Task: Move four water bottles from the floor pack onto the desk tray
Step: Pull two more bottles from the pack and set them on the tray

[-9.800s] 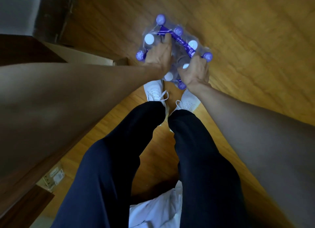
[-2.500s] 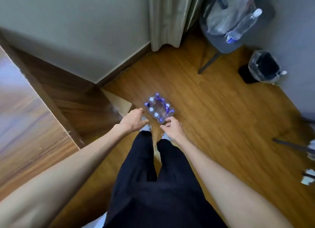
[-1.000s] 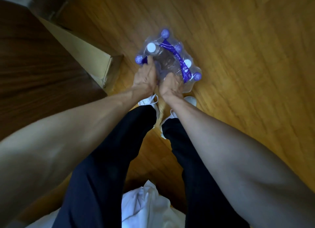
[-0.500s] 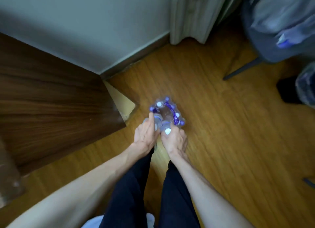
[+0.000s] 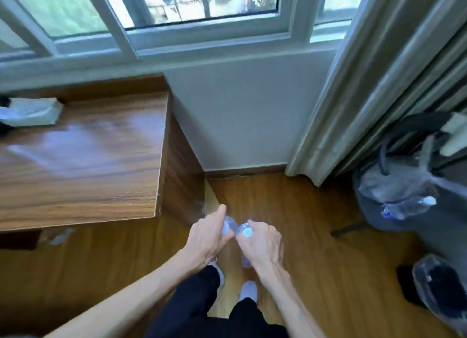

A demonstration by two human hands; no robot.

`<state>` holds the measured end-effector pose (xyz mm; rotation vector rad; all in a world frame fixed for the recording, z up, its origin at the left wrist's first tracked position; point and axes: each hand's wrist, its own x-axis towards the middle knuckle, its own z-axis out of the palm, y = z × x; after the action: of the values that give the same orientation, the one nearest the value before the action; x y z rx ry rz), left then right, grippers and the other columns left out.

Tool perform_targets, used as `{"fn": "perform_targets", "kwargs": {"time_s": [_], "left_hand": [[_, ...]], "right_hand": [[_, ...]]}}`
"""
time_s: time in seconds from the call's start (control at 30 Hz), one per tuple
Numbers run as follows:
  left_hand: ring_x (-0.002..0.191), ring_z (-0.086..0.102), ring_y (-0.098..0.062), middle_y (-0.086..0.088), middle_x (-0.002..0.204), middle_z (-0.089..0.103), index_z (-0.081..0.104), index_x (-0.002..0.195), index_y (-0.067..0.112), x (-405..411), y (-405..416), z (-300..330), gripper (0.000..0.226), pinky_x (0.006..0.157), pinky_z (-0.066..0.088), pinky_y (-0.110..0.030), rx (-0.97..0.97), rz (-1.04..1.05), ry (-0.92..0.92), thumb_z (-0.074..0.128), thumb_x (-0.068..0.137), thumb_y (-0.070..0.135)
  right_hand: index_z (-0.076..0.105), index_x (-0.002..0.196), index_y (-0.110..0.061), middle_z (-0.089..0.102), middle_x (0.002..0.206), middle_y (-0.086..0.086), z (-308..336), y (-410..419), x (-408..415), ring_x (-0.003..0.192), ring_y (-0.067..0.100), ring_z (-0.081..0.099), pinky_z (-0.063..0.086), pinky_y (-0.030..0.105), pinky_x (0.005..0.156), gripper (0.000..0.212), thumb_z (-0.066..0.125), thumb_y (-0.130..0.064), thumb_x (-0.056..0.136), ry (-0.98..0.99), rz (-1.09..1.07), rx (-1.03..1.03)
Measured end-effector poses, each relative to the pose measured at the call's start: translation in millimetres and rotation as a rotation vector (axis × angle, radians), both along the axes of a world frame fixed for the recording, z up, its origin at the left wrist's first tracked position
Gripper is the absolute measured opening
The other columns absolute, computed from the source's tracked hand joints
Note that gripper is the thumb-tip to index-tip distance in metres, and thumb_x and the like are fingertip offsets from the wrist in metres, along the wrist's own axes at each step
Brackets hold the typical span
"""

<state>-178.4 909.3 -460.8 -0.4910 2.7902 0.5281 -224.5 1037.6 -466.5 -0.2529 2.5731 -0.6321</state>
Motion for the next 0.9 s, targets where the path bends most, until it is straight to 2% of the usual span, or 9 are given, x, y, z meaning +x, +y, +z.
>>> {"fn": "perform_targets", "kwargs": {"time_s": [0.07,0.17,0.3,0.37,0.4,0.53,0.67,0.73,0.9], "left_hand": [[0.095,0.065,-0.034,-0.005,0.108,0.067,0.036,0.103,0.02,13,-5,25,0.033,0.067,0.036,-0.029,0.013,0.067,0.031,0.058,0.089,0.04],[0.085,0.066,-0.031,-0.002,0.102,0.069,0.034,0.095,0.024,35,-19,53,0.034,0.064,0.036,-0.028,0.023,0.154,0.084,0.062,0.083,0.042],[0.067,0.057,-0.025,-0.001,0.086,0.066,0.041,0.092,0.022,69,-50,75,0.031,0.054,0.036,-0.026,0.052,0.275,0.112,0.063,0.079,0.039],[0.063,0.055,-0.022,0.001,0.081,0.064,0.044,0.091,0.021,86,-68,83,0.029,0.051,0.036,-0.024,0.104,0.326,0.137,0.063,0.08,0.039],[0.061,0.052,-0.02,0.001,0.08,0.063,0.044,0.091,0.021,95,-77,88,0.027,0.05,0.035,-0.023,0.126,0.35,0.143,0.063,0.081,0.038],[0.056,0.042,-0.018,0.003,0.073,0.056,0.041,0.085,0.022,134,-117,105,0.026,0.047,0.03,-0.023,0.15,0.465,0.201,0.063,0.081,0.035],[0.063,0.05,-0.024,0.001,0.073,0.058,0.043,0.084,0.021,171,-167,120,0.027,0.052,0.039,-0.033,0.158,0.564,0.242,0.063,0.079,0.037],[0.069,0.057,-0.03,0.001,0.074,0.059,0.044,0.085,0.021,190,-194,128,0.027,0.057,0.045,-0.039,0.142,0.596,0.273,0.064,0.079,0.038],[0.06,0.051,-0.021,0.004,0.069,0.058,0.043,0.082,0.021,233,-273,145,0.028,0.05,0.036,-0.029,0.096,0.637,0.35,0.064,0.079,0.039]], "right_hand": [[0.072,0.119,-0.017,0.074,0.113,0.006,28,-4,5,0.106,0.027,0.066,0.051,0.033,0.086,0.046,0.054,-0.049,0.09,0.049,0.114,-0.029],[0.075,0.11,-0.014,0.075,0.109,0.005,59,-19,14,0.101,0.026,0.068,0.054,0.034,0.083,0.044,0.057,-0.045,0.086,0.095,0.27,-0.043],[0.077,0.101,-0.015,0.077,0.098,0.002,88,-48,29,0.086,0.02,0.071,0.058,0.027,0.071,0.036,0.061,-0.039,0.08,0.129,0.406,-0.105],[0.077,0.093,-0.018,0.076,0.089,-0.001,97,-66,39,0.077,0.018,0.069,0.052,0.02,0.06,0.03,0.061,-0.039,0.078,0.146,0.456,-0.13],[0.075,0.089,-0.02,0.075,0.085,-0.002,101,-77,45,0.073,0.017,0.067,0.049,0.018,0.057,0.027,0.06,-0.039,0.077,0.156,0.479,-0.135],[0.064,0.09,-0.027,0.07,0.083,-0.006,115,-127,66,0.073,0.014,0.063,0.052,0.026,0.061,0.023,0.059,-0.042,0.073,0.18,0.563,-0.193],[0.049,0.082,-0.027,0.063,0.074,-0.006,131,-183,89,0.064,0.012,0.057,0.04,0.021,0.051,0.027,0.056,-0.051,0.071,0.162,0.665,-0.269],[0.05,0.08,-0.026,0.064,0.072,-0.006,137,-214,101,0.064,0.012,0.058,0.046,0.027,0.054,0.035,0.052,-0.057,0.064,0.165,0.687,-0.311],[0.051,0.076,-0.024,0.062,0.064,-0.003,145,-303,135,0.062,0.019,0.059,0.05,0.043,0.057,0.033,0.063,-0.052,0.063,0.174,0.68,-0.388]]}}
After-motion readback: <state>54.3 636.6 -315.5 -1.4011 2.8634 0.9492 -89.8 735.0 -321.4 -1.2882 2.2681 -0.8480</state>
